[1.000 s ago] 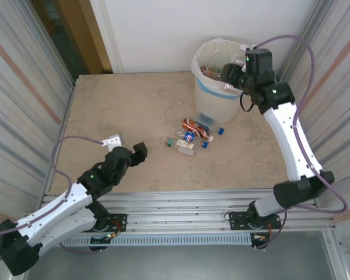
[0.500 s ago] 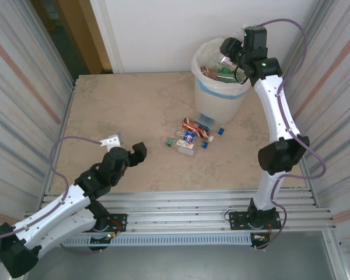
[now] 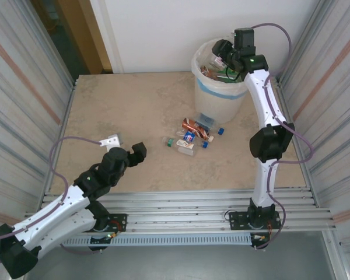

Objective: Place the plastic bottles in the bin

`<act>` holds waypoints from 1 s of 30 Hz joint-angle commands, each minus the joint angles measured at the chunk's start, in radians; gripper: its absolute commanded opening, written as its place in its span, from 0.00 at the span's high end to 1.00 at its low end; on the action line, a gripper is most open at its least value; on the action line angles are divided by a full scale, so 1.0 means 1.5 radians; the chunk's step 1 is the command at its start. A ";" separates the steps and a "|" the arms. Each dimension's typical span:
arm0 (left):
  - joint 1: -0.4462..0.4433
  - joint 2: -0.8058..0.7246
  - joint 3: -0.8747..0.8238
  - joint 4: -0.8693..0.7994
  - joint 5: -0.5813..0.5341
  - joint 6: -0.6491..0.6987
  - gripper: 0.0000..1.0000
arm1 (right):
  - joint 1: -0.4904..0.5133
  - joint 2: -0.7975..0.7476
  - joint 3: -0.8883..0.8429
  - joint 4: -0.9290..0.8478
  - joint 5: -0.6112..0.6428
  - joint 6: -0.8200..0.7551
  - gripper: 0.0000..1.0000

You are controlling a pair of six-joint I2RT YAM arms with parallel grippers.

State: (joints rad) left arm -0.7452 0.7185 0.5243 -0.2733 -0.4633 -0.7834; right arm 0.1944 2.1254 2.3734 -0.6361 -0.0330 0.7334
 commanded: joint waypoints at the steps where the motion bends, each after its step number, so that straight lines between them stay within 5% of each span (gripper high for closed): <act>1: 0.005 -0.008 0.012 -0.008 -0.003 0.006 0.01 | 0.014 0.010 0.028 -0.001 -0.020 0.014 0.63; 16: 0.005 -0.011 0.015 -0.011 -0.007 0.009 0.01 | 0.021 -0.008 0.028 -0.034 0.002 -0.017 0.14; 30: 0.005 -0.015 0.018 -0.017 -0.004 0.010 0.01 | 0.037 -0.095 0.025 -0.095 0.029 -0.116 0.11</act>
State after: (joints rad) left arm -0.7452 0.7143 0.5247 -0.2848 -0.4633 -0.7830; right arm 0.2314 2.0693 2.3791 -0.7334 -0.0189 0.6422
